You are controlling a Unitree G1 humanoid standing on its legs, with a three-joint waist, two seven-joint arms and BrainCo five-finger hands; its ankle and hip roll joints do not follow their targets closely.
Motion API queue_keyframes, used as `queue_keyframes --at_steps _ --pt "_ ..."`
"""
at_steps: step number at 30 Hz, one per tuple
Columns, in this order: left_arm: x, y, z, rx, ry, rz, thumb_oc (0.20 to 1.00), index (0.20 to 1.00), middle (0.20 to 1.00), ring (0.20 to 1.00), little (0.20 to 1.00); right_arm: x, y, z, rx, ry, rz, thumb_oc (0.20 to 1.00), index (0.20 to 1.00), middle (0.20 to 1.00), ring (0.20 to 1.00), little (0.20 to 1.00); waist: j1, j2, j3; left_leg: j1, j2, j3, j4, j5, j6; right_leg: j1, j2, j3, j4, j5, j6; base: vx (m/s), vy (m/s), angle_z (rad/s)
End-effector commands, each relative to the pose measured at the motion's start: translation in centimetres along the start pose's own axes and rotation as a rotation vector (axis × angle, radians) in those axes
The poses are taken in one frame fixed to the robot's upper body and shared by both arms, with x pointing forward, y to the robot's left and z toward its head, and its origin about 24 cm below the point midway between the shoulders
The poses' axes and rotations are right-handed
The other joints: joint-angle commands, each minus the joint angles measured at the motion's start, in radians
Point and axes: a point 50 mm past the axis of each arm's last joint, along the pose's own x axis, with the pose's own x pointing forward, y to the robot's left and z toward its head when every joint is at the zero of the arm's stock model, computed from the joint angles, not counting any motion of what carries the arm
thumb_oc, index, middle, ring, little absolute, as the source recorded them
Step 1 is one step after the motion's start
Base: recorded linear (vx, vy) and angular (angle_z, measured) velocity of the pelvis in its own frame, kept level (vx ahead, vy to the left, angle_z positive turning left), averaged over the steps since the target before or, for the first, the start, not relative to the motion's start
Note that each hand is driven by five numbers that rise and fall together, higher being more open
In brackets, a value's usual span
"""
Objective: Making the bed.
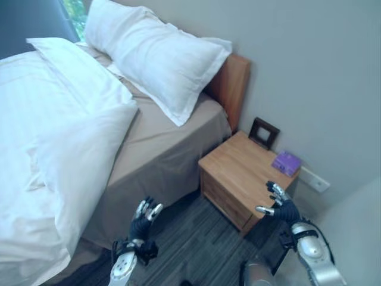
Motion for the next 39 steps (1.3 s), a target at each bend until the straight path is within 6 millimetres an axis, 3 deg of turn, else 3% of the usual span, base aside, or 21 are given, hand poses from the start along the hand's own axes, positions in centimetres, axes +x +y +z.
queue_keyframes --at_steps 1,5,8,12,14,15,17,18,19,20,22,23,25,28,29,31,32,34,35,37,39 --pt "0.7 -0.5 3.8 0.068 -0.156 -0.060 1.000 1.000 1.000 1.000 1.000 0.7 -2.3 3.6 -0.113 -0.173 0.018 1.000 1.000 1.000 1.000 1.000 -0.039 0.017 0.043 -0.053 0.017 -0.033 -0.048 0.060 -0.010 0.081 0.069 0.099 0.011 0.035 -0.002 0.15 -0.042 1.26" --pt "0.7 -0.6 3.4 0.054 -0.147 -0.062 1.000 1.000 1.000 1.000 1.000 0.6 -2.3 4.0 -0.098 -0.191 0.017 1.000 1.000 1.000 1.000 1.000 -0.060 0.022 0.048 -0.040 -0.018 -0.144 -0.048 0.041 -0.008 0.047 0.174 0.232 -0.059 0.040 -0.033 0.07 -0.028 1.08" --pt "1.4 -1.1 4.3 0.055 -0.192 -0.065 1.000 1.000 1.000 1.000 1.000 1.2 -2.0 4.9 -0.095 -0.235 0.019 1.000 1.000 1.000 1.000 1.000 -0.036 0.017 0.028 -0.035 -0.029 -0.159 -0.048 0.042 -0.015 0.118 0.157 0.170 -0.160 0.022 -0.057 0.07 -0.098 1.21" --pt "1.3 -1.0 4.4 0.037 -0.211 -0.048 1.000 1.000 1.000 1.000 1.000 1.4 -1.9 5.4 -0.110 -0.257 0.028 1.000 1.000 1.000 1.000 1.000 -0.027 0.026 0.030 -0.026 -0.034 -0.173 -0.044 0.040 -0.019 0.145 0.152 0.158 -0.213 0.035 -0.062 0.08 -0.072 0.20" --pt "1.5 -1.5 5.2 0.024 -0.250 -0.059 1.000 1.000 1.000 1.000 1.000 1.5 -2.3 5.9 -0.127 -0.281 0.024 1.000 1.000 1.000 1.000 1.000 -0.026 0.028 0.047 -0.057 -0.042 -0.167 0.027 0.029 -0.032 0.161 0.138 0.155 -0.247 0.045 -0.066 -0.02 -0.029 -0.05" --pt "1.7 -1.7 5.5 0.023 -0.261 -0.067 1.000 1.000 1.000 1.000 1.000 1.4 -2.6 6.0 -0.142 -0.284 0.015 1.000 1.000 1.000 1.000 1.000 -0.035 0.021 0.059 -0.089 -0.028 -0.108 0.085 0.026 -0.051 0.166 0.114 0.135 -0.259 0.049 -0.070 -0.17 0.017 0.10" --pt "2.1 -2.0 6.1 -0.004 -0.285 -0.074 1.000 1.000 1.000 1.000 1.000 1.4 -3.5 6.0 -0.167 -0.282 -0.018 1.000 1.000 1.000 1.000 1.000 -0.064 0.004 0.063 -0.147 0.059 0.079 0.200 0.002 -0.073 0.180 0.067 0.068 -0.294 0.053 -0.068 -0.16 0.045 1.00" --pt "2.1 -1.9 6.2 -0.009 -0.287 -0.069 1.000 1.000 1.000 1.000 1.000 1.6 -3.7 5.9 -0.171 -0.274 -0.030 1.000 1.000 1.000 1.000 1.000 -0.073 0.001 0.062 -0.138 0.102 0.135 0.243 -0.023 -0.074 0.194 0.056 0.044 -0.299 0.047 -0.067 -0.02 0.012 1.34" --pt "2.1 -1.7 6.1 -0.001 -0.280 -0.063 1.000 1.000 1.000 1.000 1.000 1.6 -3.8 5.8 -0.164 -0.269 -0.036 1.000 1.000 1.000 1.000 1.000 -0.073 0.000 0.059 -0.141 0.121 0.141 0.268 -0.025 -0.082 0.209 0.052 0.031 -0.303 0.044 -0.065 0.10 0.072 0.77" --pt "2.1 -1.3 5.9 0.030 -0.269 -0.055 1.000 1.000 1.000 1.000 1.000 1.3 -4.2 5.4 -0.162 -0.253 -0.044 1.000 1.000 1.000 1.000 1.000 -0.079 0.007 0.046 -0.143 0.148 0.135 0.232 0.010 -0.101 0.218 0.033 0.008 -0.304 0.052 -0.048 0.10 0.054 0.39" --pt "2.1 -1.1 5.8 0.041 -0.265 -0.047 1.000 1.000 1.000 1.000 1.000 1.1 -4.5 5.2 -0.167 -0.243 -0.053 1.000 1.000 1.000 1.000 1.000 -0.089 0.015 0.035 -0.126 0.157 0.132 0.176 0.034 -0.111 0.220 0.023 -0.017 -0.303 0.047 -0.041 0.10 0.166 0.42" --pt "2.1 -1.0 5.9 0.044 -0.271 -0.043 1.000 1.000 1.000 1.000 1.000 1.1 -4.7 5.1 -0.175 -0.237 -0.067 1.000 1.000 1.000 1.000 1.000 -0.083 0.031 0.028 -0.145 0.183 0.129 0.121 0.087 -0.120 0.224 0.012 -0.032 -0.305 0.038 -0.034 0.10 0.216 0.52" --pt "2.1 -0.8 5.9 0.048 -0.266 -0.035 1.000 1.000 1.000 1.000 1.000 1.0 -4.9 5.1 -0.195 -0.230 -0.065 1.000 1.000 1.000 1.000 1.000 -0.087 0.044 0.022 -0.140 0.195 0.126 0.087 0.101 -0.125 0.227 -0.004 -0.051 -0.301 0.029 -0.026 0.07 0.194 0.57" --pt "2.1 -0.7 5.7 0.076 -0.248 -0.042 1.000 1.000 1.000 1.000 1.000 1.0 -5.3 5.0 -0.218 -0.223 -0.084 1.000 1.000 1.000 1.000 1.000 -0.100 0.055 0.011 -0.102 0.164 0.112 0.022 0.107 -0.114 0.234 -0.031 -0.074 -0.251 0.027 -0.012 0.17 0.248 0.35" --pt "1.4 -3.9 8.5 0.094 -0.387 -0.163 1.000 1.000 1.000 1.000 1.000 0.8 -5.1 5.1 -0.217 -0.232 -0.081 1.000 1.000 1.000 1.000 1.000 -0.103 0.045 0.014 -0.085 0.145 0.113 0.000 0.100 -0.100 0.221 -0.040 -0.070 -0.207 0.030 -0.010 0.11 0.173 0.40" --pt "0.5 -5.1 8.9 0.103 -0.403 -0.227 1.000 1.000 1.000 1.000 1.000 1.0 -4.7 5.5 -0.223 -0.256 -0.069 1.000 1.000 1.000 1.000 1.000 -0.087 0.029 0.028 -0.064 0.121 0.111 -0.023 0.091 -0.079 0.169 -0.054 -0.055 -0.100 0.047 0.001 0.02 0.117 0.41" --pt "0.1 -5.5 9.2 0.110 -0.420 -0.259 1.000 1.000 1.000 1.000 1.000 1.5 -4.7 5.8 -0.228 -0.268 -0.082 1.000 1.000 1.000 1.000 1.000 -0.089 0.004 0.051 -0.040 0.101 0.113 -0.030 0.066 -0.061 0.117 -0.074 -0.031 0.013 0.106 0.027 0.00 0.111 0.11" --pt "0.0 -5.7 9.3 0.110 -0.424 -0.267 1.000 1.000 1.000 1.000 1.000 1.7 -4.6 6.0 -0.229 -0.274 -0.088 1.000 1.000 1.000 1.000 1.000 -0.088 -0.001 0.057 -0.038 0.100 0.117 -0.035 0.065 -0.050 0.073 -0.067 -0.002 0.069 0.142 0.033 0.02 0.065 -0.01" --pt "-0.1 -5.8 9.1 0.108 -0.415 -0.273 1.000 1.000 1.000 1.000 1.000 1.9 -4.5 6.1 -0.222 -0.279 -0.091 1.000 1.000 1.000 1.000 1.000 -0.101 0.000 0.065 -0.014 0.100 0.116 -0.041 0.049 -0.039 0.024 -0.041 0.021 0.112 0.137 0.030 0.10 0.045 0.13" --pt "-0.2 -6.0 9.0 0.108 -0.411 -0.283 1.000 1.000 1.000 1.000 1.000 1.9 -4.5 6.1 -0.226 -0.278 -0.093 1.000 1.000 1.000 1.000 1.000 -0.107 -0.002 0.065 -0.004 0.097 0.118 -0.043 0.038 -0.040 0.000 -0.022 0.040 0.107 0.115 0.021 0.12 0.017 0.04" --pt "-0.2 -6.4 8.6 0.111 -0.393 -0.305 1.000 1.000 1.000 1.000 1.000 1.9 -4.6 6.2 -0.227 -0.281 -0.096 1.000 1.000 1.000 1.000 1.000 -0.123 -0.010 0.065 0.011 0.090 0.107 -0.044 0.023 -0.046 -0.007 0.009 0.062 0.023 0.077 0.009 0.17 -0.060 0.00"
